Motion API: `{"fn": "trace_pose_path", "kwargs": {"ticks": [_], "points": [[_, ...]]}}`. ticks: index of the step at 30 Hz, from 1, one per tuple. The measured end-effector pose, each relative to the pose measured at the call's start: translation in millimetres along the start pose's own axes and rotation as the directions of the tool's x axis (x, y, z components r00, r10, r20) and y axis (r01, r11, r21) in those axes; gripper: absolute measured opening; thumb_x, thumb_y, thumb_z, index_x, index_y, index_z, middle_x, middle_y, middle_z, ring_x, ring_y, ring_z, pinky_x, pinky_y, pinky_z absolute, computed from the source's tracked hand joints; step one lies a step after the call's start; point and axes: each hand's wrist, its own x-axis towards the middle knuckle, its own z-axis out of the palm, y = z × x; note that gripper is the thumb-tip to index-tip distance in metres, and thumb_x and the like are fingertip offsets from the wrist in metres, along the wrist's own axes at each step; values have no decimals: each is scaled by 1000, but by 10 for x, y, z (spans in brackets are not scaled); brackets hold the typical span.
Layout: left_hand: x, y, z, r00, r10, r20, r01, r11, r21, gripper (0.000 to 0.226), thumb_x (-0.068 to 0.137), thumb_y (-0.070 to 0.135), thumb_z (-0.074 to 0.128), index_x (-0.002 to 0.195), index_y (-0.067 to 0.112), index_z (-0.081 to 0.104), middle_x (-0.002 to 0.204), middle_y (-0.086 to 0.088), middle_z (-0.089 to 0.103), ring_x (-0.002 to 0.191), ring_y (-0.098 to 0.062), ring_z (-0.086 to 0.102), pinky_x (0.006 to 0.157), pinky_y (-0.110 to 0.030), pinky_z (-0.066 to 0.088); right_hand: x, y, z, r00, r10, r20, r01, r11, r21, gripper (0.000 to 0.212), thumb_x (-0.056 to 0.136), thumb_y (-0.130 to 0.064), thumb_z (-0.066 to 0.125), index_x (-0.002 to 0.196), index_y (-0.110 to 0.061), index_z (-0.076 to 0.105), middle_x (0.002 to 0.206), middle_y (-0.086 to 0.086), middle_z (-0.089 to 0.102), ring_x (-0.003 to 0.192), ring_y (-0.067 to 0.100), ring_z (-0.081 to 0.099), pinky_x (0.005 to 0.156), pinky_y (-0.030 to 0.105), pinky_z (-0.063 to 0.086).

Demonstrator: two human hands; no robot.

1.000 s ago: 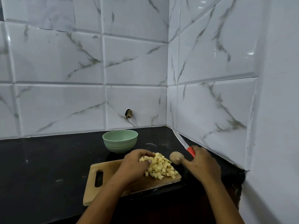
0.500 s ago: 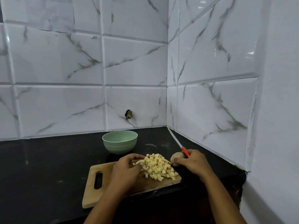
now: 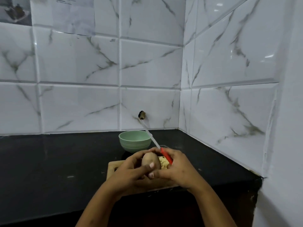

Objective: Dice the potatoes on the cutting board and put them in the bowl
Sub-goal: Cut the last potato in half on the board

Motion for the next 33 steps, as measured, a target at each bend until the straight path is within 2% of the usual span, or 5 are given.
{"fn": "trace_pose_path", "kwargs": {"ticks": [5,11,19,27,33], "points": [[2,-138,-193,983,101,-153,-57,961,270,40,74,16,80,110,26,65,105,3,70,100,-12,66,85,-25,55,44,-26,196,997,14,-72,-20,996,-90,51,67,-22,85,114,-33,67,93,-16,70,88,-6,63,80,17,50],[135,-293,-211,894,279,-352,-19,807,590,38,76,20,78,111,24,63,97,16,58,85,9,51,69,0,39,-41,-79,292,970,141,-200,-186,955,-230,33,86,-57,58,100,-28,65,74,-11,57,68,1,54,60,17,40],[174,-391,-195,862,311,-400,-28,817,576,40,72,22,81,101,27,54,95,18,61,86,2,57,80,-22,53,-117,-107,486,985,97,-141,-159,822,-547,23,103,-31,32,116,-20,47,92,-5,55,80,14,53,55,22,36],[131,-366,-188,851,285,-440,-28,863,504,33,74,17,80,91,35,58,90,17,62,76,0,64,66,-12,50,-98,-248,507,989,110,-95,-145,771,-620,18,104,-28,29,117,-21,38,87,-4,50,74,15,52,52,25,34],[114,-346,-190,858,278,-432,-20,858,513,29,80,17,74,98,35,61,90,22,58,91,2,59,77,-18,50,1,-225,516,982,180,-64,-177,734,-655,23,103,-25,29,121,-19,42,100,2,59,79,15,53,58,27,37]]}}
